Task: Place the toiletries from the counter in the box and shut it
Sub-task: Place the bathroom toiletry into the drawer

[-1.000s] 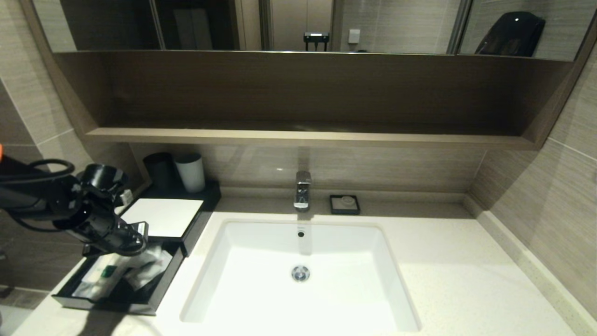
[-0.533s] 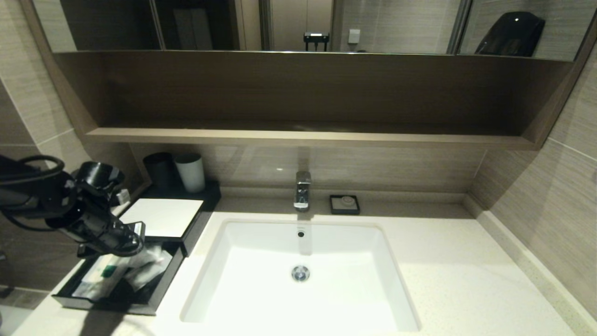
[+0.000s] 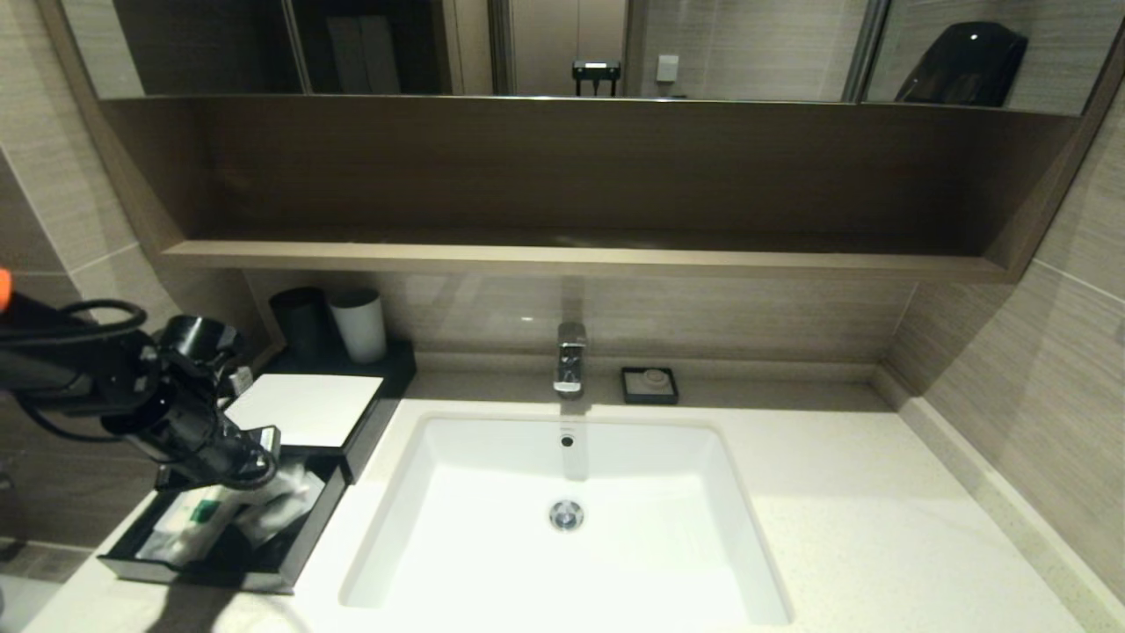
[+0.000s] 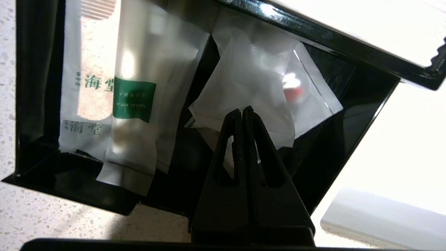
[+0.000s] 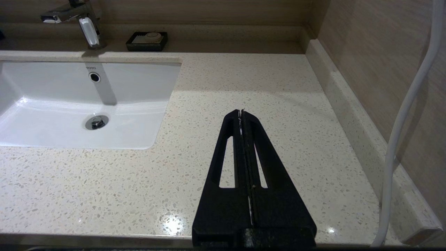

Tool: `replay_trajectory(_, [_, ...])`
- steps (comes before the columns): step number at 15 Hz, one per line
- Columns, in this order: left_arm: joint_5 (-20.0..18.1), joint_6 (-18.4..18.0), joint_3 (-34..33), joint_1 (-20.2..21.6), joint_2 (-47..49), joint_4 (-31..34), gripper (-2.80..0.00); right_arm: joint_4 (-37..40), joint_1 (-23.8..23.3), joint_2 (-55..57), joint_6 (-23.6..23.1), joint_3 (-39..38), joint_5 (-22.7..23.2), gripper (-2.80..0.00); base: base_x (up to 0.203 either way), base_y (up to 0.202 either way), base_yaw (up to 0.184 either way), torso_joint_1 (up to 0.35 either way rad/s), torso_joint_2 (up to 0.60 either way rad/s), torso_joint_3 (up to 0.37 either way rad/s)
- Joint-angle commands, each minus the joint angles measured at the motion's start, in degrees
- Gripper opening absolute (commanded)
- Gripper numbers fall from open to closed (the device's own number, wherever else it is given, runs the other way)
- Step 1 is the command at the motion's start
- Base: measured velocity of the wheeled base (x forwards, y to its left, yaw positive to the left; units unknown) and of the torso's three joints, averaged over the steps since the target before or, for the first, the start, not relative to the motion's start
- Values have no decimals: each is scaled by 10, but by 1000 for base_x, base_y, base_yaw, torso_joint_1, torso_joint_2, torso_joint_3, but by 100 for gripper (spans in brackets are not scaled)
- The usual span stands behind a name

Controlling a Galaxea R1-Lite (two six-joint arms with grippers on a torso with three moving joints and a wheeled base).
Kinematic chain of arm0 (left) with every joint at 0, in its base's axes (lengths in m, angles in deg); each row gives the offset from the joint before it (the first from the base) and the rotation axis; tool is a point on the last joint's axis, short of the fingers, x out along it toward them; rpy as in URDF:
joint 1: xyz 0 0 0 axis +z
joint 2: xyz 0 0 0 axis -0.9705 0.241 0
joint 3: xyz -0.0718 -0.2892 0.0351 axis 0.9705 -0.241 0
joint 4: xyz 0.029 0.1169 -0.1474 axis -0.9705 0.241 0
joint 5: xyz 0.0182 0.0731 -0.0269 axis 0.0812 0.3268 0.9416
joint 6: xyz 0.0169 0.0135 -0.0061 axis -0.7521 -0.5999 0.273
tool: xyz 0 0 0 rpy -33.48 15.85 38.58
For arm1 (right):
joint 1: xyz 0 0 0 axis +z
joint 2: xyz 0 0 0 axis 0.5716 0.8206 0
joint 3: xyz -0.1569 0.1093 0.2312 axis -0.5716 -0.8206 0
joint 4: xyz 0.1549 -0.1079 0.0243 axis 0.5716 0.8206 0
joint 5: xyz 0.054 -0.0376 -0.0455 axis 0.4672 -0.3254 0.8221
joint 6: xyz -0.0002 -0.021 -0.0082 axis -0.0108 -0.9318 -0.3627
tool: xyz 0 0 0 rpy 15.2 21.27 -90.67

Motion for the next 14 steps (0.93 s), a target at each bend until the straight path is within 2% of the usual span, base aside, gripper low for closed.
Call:
replay_trajectory(1, [0, 1, 2, 0, 16, 0, -280, 0, 0, 0, -1, 0, 0, -280, 0, 0, 0, 0, 0, 0])
replay_trajectory(14, [-1, 2, 26, 0, 55, -14, -280, 0, 0, 0, -1, 0, 0, -280, 0, 0, 0, 0, 0, 0])
